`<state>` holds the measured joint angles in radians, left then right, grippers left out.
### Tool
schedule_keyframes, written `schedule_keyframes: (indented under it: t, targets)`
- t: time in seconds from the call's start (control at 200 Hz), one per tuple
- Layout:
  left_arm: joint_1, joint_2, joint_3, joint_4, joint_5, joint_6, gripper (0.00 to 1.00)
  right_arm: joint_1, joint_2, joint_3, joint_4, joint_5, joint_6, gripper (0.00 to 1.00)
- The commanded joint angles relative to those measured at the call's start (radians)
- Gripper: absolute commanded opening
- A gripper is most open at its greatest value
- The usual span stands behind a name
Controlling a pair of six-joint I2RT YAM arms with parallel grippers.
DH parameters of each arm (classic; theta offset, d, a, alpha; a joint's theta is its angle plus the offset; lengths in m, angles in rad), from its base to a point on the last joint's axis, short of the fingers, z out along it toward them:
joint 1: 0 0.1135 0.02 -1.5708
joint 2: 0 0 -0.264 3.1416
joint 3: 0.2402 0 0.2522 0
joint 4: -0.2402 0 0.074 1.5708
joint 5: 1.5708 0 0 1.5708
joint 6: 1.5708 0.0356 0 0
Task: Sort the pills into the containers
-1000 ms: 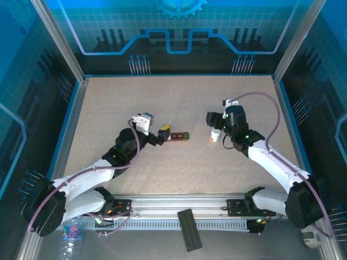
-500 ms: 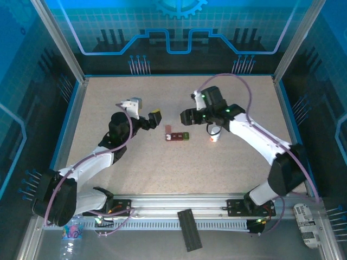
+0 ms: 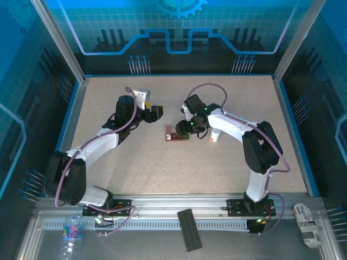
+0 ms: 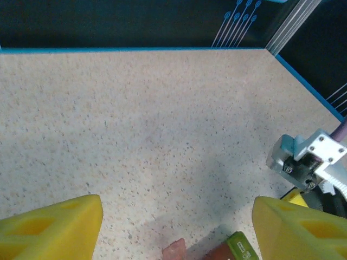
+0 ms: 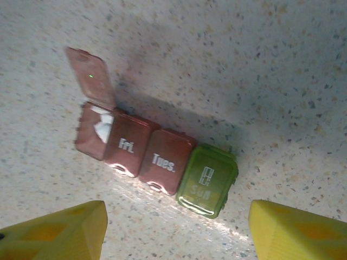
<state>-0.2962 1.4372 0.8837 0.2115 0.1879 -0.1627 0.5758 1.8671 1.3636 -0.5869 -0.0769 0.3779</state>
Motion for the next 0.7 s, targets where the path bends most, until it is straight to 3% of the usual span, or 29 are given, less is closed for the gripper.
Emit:
schedule_keyframes:
  t: [0.0,0.145,0.28,0.695]
  targets:
    - [0.008,0.045,0.060,-0.103,0.039,0.012,0.59,0.011,0.035,0.029,-0.027,0.031,0.014,0.70]
    - [0.007,0.105,0.113,-0.161,0.056,-0.003,0.34,0.009,0.067,0.032,-0.016,0.041,0.015,0.70]
    - [0.006,0.161,0.162,-0.222,0.074,-0.013,0.00,0.004,0.085,0.030,-0.002,0.039,0.022,0.70]
    - [0.006,0.289,0.263,-0.328,0.093,-0.033,0.00,-0.013,0.148,0.051,0.003,0.048,0.027,0.68]
